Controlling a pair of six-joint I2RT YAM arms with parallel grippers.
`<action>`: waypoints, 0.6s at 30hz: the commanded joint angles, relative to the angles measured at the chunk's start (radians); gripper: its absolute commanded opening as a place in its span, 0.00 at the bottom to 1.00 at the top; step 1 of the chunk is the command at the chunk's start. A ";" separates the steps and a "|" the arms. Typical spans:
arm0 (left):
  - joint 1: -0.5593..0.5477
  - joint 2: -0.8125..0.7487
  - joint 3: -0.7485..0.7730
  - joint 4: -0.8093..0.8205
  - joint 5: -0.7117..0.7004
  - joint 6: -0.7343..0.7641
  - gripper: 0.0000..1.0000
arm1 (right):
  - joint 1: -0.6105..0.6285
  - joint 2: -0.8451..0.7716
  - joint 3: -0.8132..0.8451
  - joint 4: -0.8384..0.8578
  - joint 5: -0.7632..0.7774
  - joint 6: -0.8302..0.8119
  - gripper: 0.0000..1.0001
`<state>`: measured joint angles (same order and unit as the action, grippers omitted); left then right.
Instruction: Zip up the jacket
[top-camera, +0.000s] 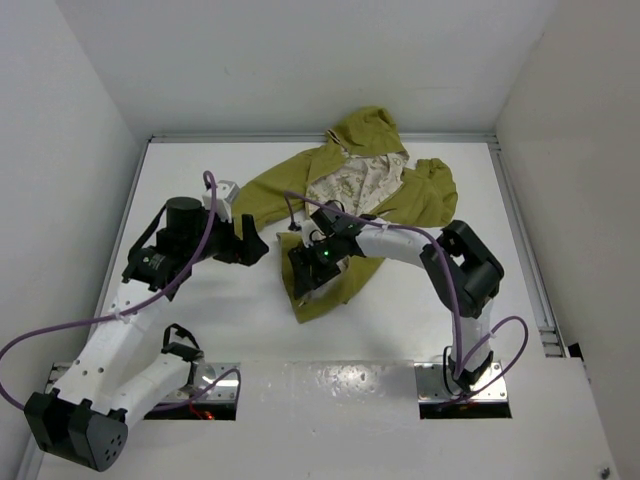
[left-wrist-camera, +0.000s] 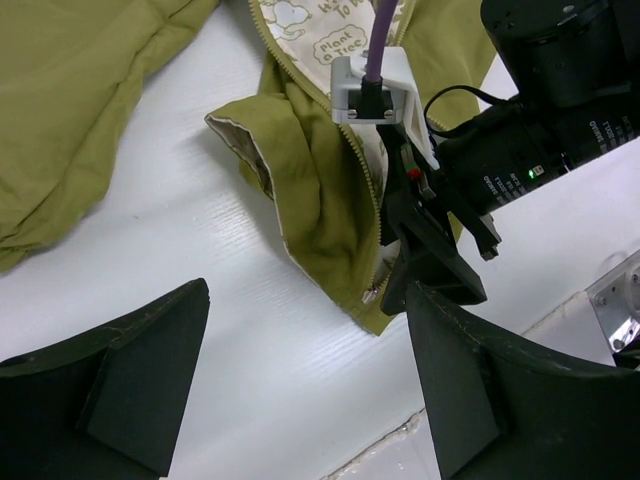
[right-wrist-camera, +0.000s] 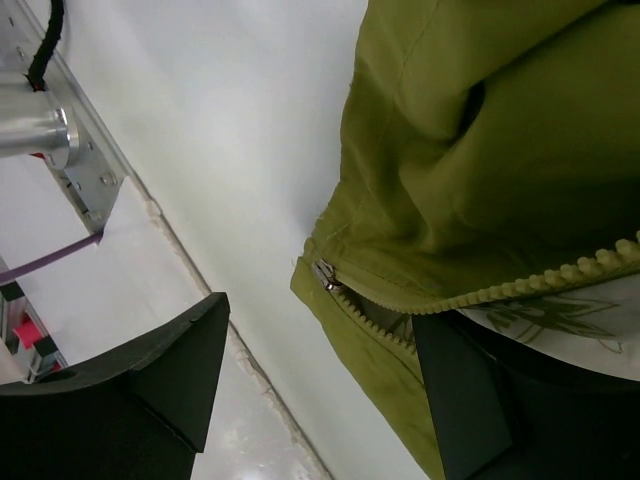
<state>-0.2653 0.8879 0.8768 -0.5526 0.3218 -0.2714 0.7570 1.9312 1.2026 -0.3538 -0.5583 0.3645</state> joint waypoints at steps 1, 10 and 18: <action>0.021 0.002 0.004 0.008 0.025 0.008 0.85 | 0.002 -0.009 0.006 0.009 -0.011 0.023 0.73; 0.052 0.020 0.022 0.008 0.034 -0.002 0.85 | 0.031 0.001 -0.123 0.098 -0.049 0.106 0.66; 0.081 0.031 0.022 0.008 0.043 -0.011 0.85 | 0.030 0.086 -0.087 0.275 -0.146 0.287 0.60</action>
<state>-0.1989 0.9207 0.8772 -0.5529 0.3481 -0.2741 0.7822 1.9877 1.0931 -0.2016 -0.6544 0.5568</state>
